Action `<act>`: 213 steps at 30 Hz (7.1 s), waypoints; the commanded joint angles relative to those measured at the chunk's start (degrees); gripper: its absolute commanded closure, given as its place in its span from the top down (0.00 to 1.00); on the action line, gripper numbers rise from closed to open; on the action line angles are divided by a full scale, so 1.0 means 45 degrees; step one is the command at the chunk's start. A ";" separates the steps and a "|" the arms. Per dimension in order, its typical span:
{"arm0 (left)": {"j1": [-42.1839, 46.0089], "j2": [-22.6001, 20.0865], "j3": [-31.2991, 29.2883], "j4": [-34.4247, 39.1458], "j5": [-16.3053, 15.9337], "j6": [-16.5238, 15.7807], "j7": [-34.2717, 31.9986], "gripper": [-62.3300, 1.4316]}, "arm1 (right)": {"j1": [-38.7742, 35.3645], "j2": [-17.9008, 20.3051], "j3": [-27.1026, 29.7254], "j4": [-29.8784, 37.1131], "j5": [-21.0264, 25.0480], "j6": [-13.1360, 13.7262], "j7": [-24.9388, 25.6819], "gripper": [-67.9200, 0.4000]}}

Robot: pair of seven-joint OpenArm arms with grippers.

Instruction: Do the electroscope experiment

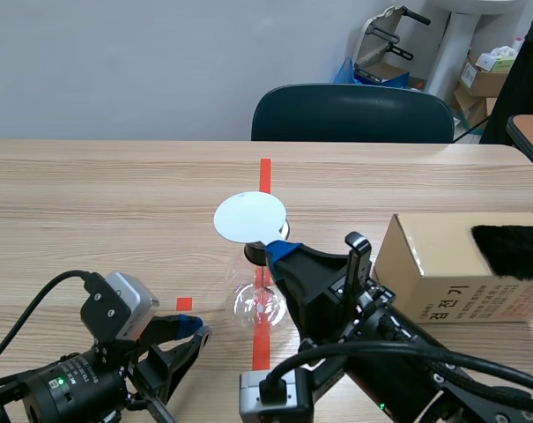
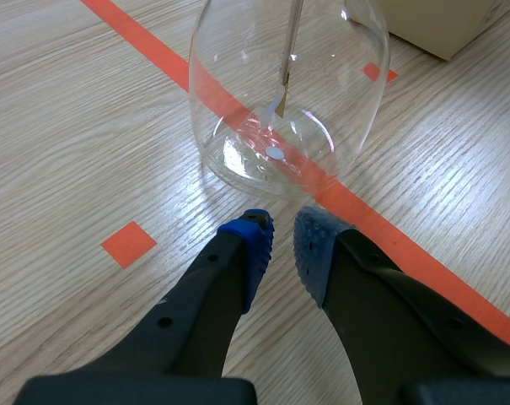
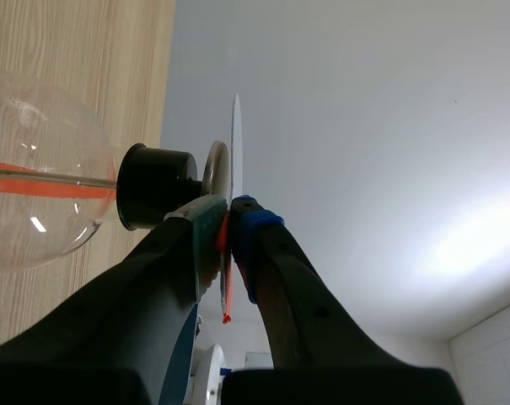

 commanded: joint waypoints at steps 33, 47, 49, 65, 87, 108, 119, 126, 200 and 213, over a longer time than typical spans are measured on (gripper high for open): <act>0.0005 0.0068 -0.0083 0.0311 0.0010 -0.0068 -0.0219 0.20 | 0.0146 0.0131 0.0058 0.0053 -0.0039 -0.0151 -0.8854 0.02; 0.0005 0.0068 -0.0083 0.0311 0.0010 -0.0068 -0.0219 0.20 | 0.0146 0.0136 0.0058 0.0053 -0.0039 -0.0151 -1.0783 0.02; 0.0005 0.0068 -0.0083 0.0311 0.0010 -0.0068 -0.0219 0.20 | 0.0146 0.0136 0.0058 0.0053 -0.0039 -0.0151 -1.0773 0.02; 0.0005 0.0068 -0.0083 0.0311 0.0010 -0.0068 -0.0219 0.20 | 0.0146 0.0136 0.0058 0.0053 -0.0039 -0.0146 -0.6183 0.02; 0.0005 0.0068 -0.0083 0.0311 0.0010 -0.0068 -0.0219 0.20 | 0.0146 0.0131 0.0058 0.0053 -0.0039 -0.0146 -0.0661 0.02; 0.0005 0.0068 -0.0083 0.0311 0.0010 -0.0068 -0.0219 0.20 | 0.0141 0.0131 0.0058 0.0053 -0.0039 -0.0146 -0.0520 0.02; 0.0005 0.0068 -0.0083 0.0311 0.0010 -0.0068 -0.0219 0.20 | 0.0141 0.0131 0.0058 0.0053 -0.0039 -0.0146 -0.1715 0.02; 0.0005 0.0068 -0.0083 0.0311 0.0010 -0.0068 -0.0219 0.20 | 0.0141 0.0131 0.0058 0.0053 -0.0039 -0.0146 -0.4716 0.02; 0.0005 0.0068 -0.0083 0.0311 0.0010 -0.0068 -0.0219 0.20 | 0.0141 0.0136 0.0058 0.0053 -0.0039 -0.0146 -0.0384 0.02; 0.0005 0.0068 -0.0083 0.0311 0.0010 -0.0068 -0.0219 0.20 | 0.0141 0.0136 0.0058 0.0053 -0.0039 -0.0146 -0.2181 0.02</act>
